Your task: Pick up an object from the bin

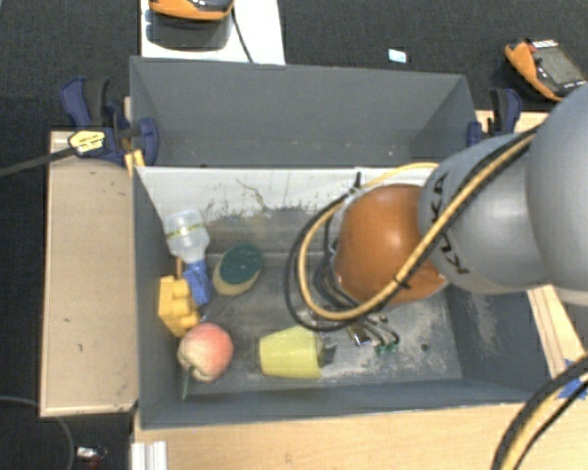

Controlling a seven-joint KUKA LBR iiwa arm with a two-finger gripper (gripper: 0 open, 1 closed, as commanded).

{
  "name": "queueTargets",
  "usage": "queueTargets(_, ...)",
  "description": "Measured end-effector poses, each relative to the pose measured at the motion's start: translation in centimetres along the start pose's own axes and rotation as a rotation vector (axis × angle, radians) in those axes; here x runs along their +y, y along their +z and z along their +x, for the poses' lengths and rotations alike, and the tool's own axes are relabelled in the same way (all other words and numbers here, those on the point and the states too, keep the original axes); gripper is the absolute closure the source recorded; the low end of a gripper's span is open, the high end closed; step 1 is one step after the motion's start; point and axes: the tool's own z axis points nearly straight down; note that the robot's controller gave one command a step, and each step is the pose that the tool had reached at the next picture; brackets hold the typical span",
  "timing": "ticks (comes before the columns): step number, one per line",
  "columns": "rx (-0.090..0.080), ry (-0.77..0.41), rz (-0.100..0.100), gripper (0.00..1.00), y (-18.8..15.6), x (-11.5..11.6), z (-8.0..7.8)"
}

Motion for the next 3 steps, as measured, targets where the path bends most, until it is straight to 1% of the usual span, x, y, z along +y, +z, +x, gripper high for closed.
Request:
queueTargets(1,-0.005,-0.361,0.001,1.00,-6.1,-0.5,-5.7)
queueTargets(2,-0.004,-0.360,0.000,1.00,-6.1,-0.5,-5.7)
queueTargets(3,-0.007,-0.551,0.001,1.00,-5.8,-2.8,-7.7)
